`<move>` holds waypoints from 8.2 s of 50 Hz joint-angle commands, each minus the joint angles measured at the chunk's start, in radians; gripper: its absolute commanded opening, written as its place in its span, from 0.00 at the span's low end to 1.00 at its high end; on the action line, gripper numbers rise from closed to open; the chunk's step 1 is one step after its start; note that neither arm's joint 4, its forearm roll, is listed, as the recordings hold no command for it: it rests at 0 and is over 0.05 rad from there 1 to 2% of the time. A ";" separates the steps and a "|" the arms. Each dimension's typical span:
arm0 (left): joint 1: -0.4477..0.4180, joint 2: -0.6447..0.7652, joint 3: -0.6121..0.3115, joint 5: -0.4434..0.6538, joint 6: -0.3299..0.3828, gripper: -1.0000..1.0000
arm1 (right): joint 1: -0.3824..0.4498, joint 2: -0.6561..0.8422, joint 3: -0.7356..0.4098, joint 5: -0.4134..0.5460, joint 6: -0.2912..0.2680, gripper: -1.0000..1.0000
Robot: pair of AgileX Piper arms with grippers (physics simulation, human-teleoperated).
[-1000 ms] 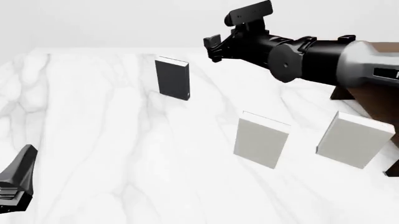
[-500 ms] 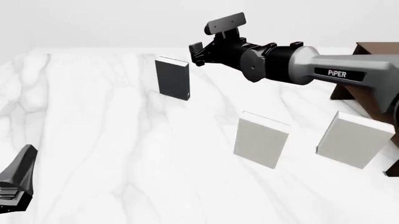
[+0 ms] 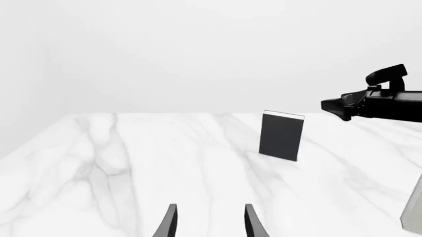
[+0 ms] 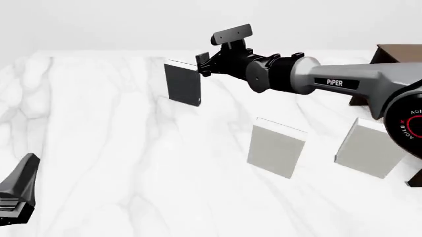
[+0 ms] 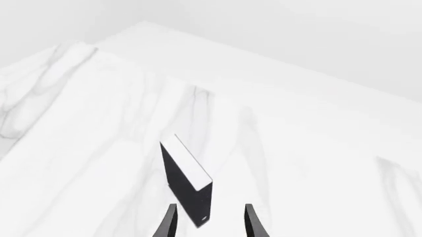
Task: Pick up the book on the left and place it on top of the shelf.
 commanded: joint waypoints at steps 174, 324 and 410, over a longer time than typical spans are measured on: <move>0.000 0.000 0.000 0.000 0.000 1.00 | 0.028 0.422 -0.410 0.061 0.031 0.00; 0.000 0.000 0.000 0.000 0.000 1.00 | -0.228 -0.928 0.585 0.081 -0.267 0.00; 0.000 0.000 0.000 0.000 0.000 1.00 | -0.599 -1.191 0.575 0.325 -0.479 0.00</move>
